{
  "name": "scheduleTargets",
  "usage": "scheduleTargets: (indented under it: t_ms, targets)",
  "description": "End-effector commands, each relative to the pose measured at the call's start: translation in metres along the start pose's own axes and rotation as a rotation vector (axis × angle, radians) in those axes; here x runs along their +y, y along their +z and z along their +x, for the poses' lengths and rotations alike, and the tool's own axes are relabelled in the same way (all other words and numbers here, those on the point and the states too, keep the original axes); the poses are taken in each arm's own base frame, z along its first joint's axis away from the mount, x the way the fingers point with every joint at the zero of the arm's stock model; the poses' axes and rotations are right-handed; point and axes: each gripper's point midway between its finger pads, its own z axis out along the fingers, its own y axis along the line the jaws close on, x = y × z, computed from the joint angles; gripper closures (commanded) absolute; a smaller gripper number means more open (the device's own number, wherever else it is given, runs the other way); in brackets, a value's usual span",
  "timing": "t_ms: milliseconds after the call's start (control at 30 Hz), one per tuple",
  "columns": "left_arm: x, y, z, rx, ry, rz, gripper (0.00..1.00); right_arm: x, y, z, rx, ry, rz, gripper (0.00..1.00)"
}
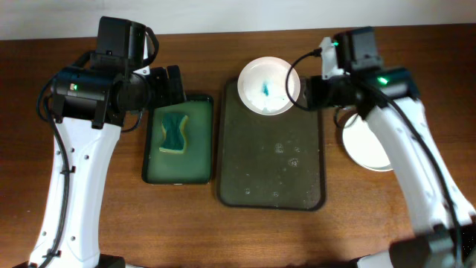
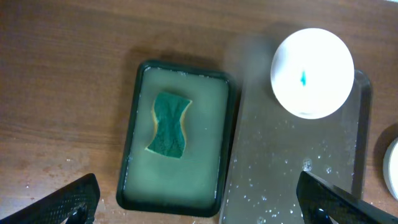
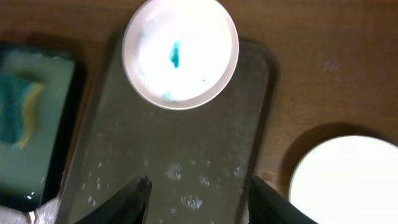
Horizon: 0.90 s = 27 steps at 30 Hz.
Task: Clean dirty plates on tray and stack at the side
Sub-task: 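Grasp the last plate with the right gripper and drag it to the tray center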
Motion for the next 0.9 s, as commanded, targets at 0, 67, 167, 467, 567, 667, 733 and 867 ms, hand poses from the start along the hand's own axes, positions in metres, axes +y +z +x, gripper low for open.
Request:
scheduleTargets:
  t_ms: [0, 67, 167, 467, 567, 667, 733, 867]
  targets:
    - [0.0, -0.003, -0.001, -0.007, -0.004, 0.006, 0.01, -0.023, 0.045, -0.004, 0.049, 0.171, 0.014, 0.48]
    - [0.0, -0.003, -0.001, -0.007, -0.004, 0.006, 0.01, -0.02, 0.077, 0.0, 0.109, 0.186, -0.109, 0.49]
    - [0.0, -0.003, -0.001, -0.007, -0.004, 0.006, 0.0, -0.037, 0.11, 0.005, 0.138, 0.172, -0.099, 0.49]
    - [0.0, -0.003, -0.001, -0.007, -0.004, 0.006, 0.01, -0.064, 0.114, -0.006, 0.086, 0.127, 0.028, 0.49]
    - [0.0, -0.003, -0.001, -0.007, -0.004, 0.006, 0.0, -0.064, 0.114, -0.009, 0.074, 0.125, 0.027, 0.49]
    - [0.0, -0.003, -0.001, -0.007, -0.004, 0.006, 0.01, -0.064, 0.115, -0.017, 0.04, 0.106, 0.025, 0.49]
    - [0.0, -0.003, -0.001, -0.007, -0.004, 0.006, 0.01, -0.064, 0.116, -0.019, 0.031, 0.071, 0.022, 0.49]
    - [0.0, -0.003, -0.001, -0.007, -0.004, 0.006, 0.01, -0.066, 0.142, -0.015, 0.048, 0.045, 0.017, 0.49]
